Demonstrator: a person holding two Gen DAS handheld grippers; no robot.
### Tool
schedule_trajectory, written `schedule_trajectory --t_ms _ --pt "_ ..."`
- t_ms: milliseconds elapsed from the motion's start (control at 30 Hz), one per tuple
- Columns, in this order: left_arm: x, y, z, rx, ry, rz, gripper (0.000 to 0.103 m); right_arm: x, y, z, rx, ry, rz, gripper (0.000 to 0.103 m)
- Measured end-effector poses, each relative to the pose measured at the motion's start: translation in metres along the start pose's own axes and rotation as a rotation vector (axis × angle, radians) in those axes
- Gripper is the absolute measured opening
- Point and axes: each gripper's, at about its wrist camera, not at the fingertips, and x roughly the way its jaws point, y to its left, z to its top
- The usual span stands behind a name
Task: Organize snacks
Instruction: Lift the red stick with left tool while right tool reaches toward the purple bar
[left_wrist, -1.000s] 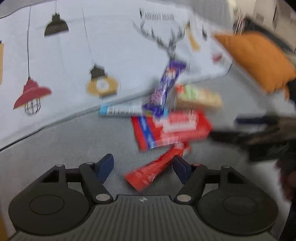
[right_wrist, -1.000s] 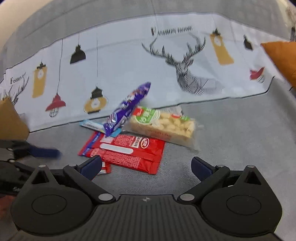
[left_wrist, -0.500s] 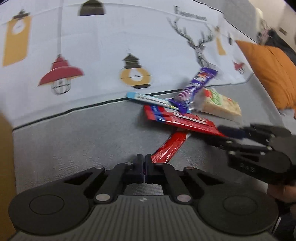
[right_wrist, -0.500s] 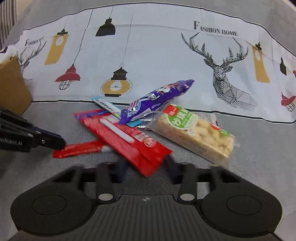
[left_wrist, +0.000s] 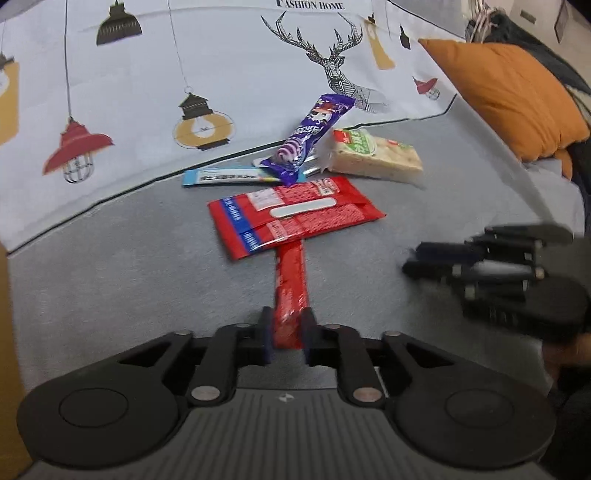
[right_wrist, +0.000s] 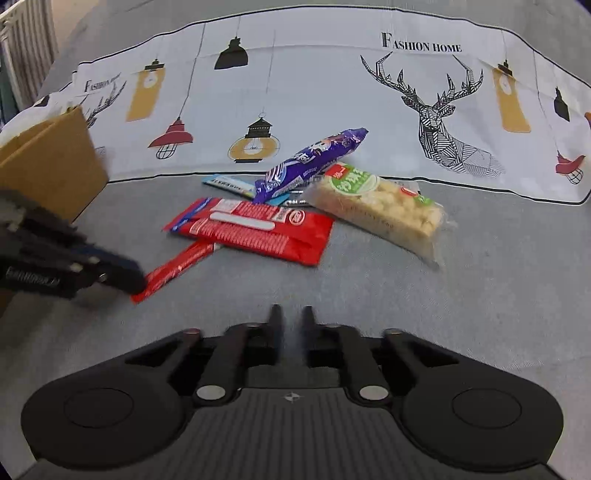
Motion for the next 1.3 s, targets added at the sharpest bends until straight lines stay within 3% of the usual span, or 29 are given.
schedule_trajectory --t_ms 33,67,100,133,167,200,267,333,400,467,600,700,767,833,933,1000,1033,1133,1233,1267,1300 --pt "0.003 0.0 0.003 -0.018 -0.009 -0.009 0.04 -0.001 -0.001 -0.001 -0.001 -0.003 0.002 0.052" --pt "0.006 0.0 0.005 -0.037 -0.017 -0.017 0.044 -0.001 0.0 0.0 -0.012 -0.001 -0.002 0.063" --pt "0.009 -0.001 0.008 -0.05 -0.022 -0.022 0.045 0.001 0.001 0.001 -0.03 0.007 -0.015 0.083" --pt "0.011 -0.003 0.01 -0.053 -0.027 -0.025 0.044 0.003 0.003 0.002 -0.05 0.01 -0.025 0.088" --pt "0.014 -0.005 0.012 -0.039 -0.035 -0.028 0.04 0.005 0.004 0.004 -0.063 0.01 -0.032 0.087" --pt "0.017 -0.009 0.013 -0.009 -0.038 -0.015 0.018 0.008 0.003 0.008 -0.064 0.009 -0.029 0.087" --pt "0.021 -0.012 0.017 0.035 -0.029 0.013 0.013 0.014 0.004 0.018 -0.058 0.0 -0.021 0.087" --pt "0.019 -0.006 0.021 0.019 -0.012 0.063 0.012 0.02 0.011 0.028 -0.081 -0.012 0.002 0.087" --pt "0.013 0.003 0.021 0.007 -0.004 0.179 0.012 0.029 0.025 0.039 -0.134 -0.017 0.015 0.087" --pt "0.007 0.018 0.017 -0.046 0.01 0.237 0.012 0.042 0.042 0.051 -0.187 -0.024 0.026 0.087" --pt "-0.003 0.04 0.01 -0.132 0.019 0.226 0.014 0.082 0.056 0.063 -0.297 0.023 -0.005 0.089" --pt "-0.003 0.041 0.01 -0.147 0.01 0.217 0.015 0.09 0.031 0.064 -0.194 0.014 0.082 0.098" --pt "-0.005 0.039 0.009 -0.148 0.006 0.215 0.015 0.083 0.02 0.063 -0.151 0.015 0.075 0.088" --pt "-0.008 0.04 0.005 -0.154 0.009 0.202 0.015 0.07 0.014 0.063 -0.088 0.027 0.057 0.056" --pt "-0.017 0.034 -0.005 -0.165 0.017 0.172 0.015 0.047 0.0 0.049 0.077 0.044 0.083 0.041" --pt "-0.024 0.03 -0.015 -0.18 0.024 0.149 0.015 0.031 -0.007 0.036 0.201 0.068 0.11 0.008" --pt "-0.027 0.026 -0.02 -0.179 0.026 0.136 0.015 0.024 -0.008 0.031 0.241 0.074 0.124 0.002" --pt "-0.034 0.018 -0.033 -0.166 0.027 0.122 0.015 0.002 0.003 0.02 0.267 0.047 0.119 0.002" --pt "-0.035 0.018 -0.036 -0.175 0.022 0.131 0.017 -0.004 0.024 0.024 0.126 -0.027 0.116 0.005" --pt "-0.034 0.02 -0.035 -0.186 0.019 0.138 0.017 0.0 0.032 0.028 0.05 -0.042 0.089 0.015" --pt "-0.032 0.023 -0.032 -0.196 0.017 0.149 0.017 0.005 0.039 0.033 -0.031 -0.055 0.065 0.041"
